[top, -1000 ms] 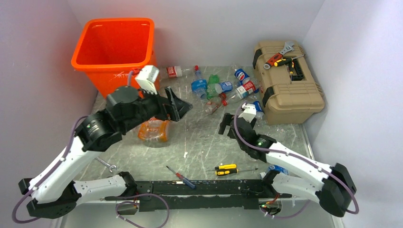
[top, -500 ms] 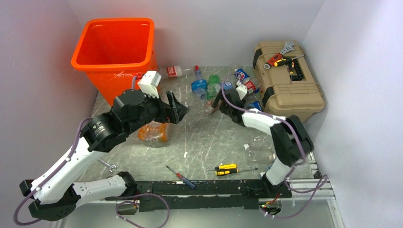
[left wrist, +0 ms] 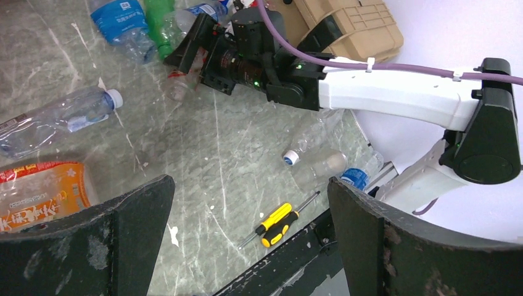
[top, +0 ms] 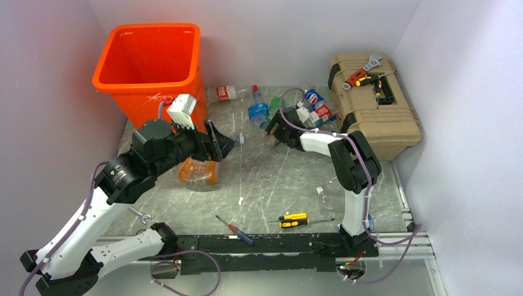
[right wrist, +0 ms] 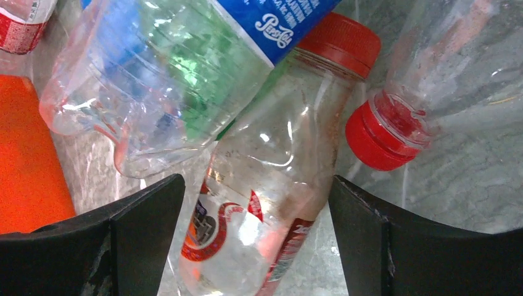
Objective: Put the plastic bottles in the bin
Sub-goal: Pick up the plastic bottle at the center of the board.
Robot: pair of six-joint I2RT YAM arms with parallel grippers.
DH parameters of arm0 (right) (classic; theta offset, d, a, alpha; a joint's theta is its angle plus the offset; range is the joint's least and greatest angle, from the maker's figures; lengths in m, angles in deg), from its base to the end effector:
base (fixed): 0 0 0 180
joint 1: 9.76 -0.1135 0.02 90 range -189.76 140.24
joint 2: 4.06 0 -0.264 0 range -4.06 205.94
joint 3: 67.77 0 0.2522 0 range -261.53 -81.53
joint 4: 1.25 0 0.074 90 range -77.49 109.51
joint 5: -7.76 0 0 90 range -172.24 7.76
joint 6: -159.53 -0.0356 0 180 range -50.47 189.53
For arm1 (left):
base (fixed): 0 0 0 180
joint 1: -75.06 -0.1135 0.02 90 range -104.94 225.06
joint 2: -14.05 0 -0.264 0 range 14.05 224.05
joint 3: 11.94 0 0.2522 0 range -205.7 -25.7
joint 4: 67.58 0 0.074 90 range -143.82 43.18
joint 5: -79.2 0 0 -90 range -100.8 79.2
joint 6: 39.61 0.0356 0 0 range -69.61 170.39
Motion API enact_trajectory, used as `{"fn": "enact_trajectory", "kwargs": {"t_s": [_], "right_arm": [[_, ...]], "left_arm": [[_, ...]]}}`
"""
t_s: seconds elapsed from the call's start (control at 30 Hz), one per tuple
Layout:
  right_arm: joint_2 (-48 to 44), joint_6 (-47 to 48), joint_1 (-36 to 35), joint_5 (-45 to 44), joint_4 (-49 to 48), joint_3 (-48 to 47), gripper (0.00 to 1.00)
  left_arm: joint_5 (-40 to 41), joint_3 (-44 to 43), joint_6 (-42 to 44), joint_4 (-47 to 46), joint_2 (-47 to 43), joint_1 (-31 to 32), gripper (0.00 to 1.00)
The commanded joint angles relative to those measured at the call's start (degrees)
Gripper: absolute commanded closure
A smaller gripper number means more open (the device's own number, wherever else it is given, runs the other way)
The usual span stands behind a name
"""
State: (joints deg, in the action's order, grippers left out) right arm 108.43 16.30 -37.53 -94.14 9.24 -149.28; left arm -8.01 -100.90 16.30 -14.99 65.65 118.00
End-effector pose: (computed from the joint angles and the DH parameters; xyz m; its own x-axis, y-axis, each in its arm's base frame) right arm 0.3739 0.1886 0.1555 -0.6064 0.5665 -0.5579 0.2783 0.8085 0.5185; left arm 0.1199 -0.1092 0.4447 -0.5214 -0.2796 -0.8062 0.4272 0.7323 -0.5302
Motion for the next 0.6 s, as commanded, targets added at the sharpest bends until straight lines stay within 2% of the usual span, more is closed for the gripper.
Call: {"fn": "enact_trajectory", "kwargs": {"t_s": [0.0,0.1,0.33,0.57], "right_arm": [[1.8,-2.2,0.3,1.2,1.0,-0.4,0.11],[1.7,-1.9,0.3,1.8,0.3,1.6,0.17],[-4.7,-1.0,-0.1,1.9,-2.4,11.1,0.42],[-18.6,3.3,-2.9,-0.2,-2.5,22.9,0.53]], "left_arm": [[-2.3,-0.8,-0.4,-2.4,-0.5,-0.3,0.01],[-2.3,-1.2,-0.3,-2.9,-0.8,-0.3,0.0],[-2.9,1.5,0.7,-5.5,-1.1,-0.3,0.01],[7.8,8.4,1.5,-1.8,-0.9,-0.5,0.01]]}}
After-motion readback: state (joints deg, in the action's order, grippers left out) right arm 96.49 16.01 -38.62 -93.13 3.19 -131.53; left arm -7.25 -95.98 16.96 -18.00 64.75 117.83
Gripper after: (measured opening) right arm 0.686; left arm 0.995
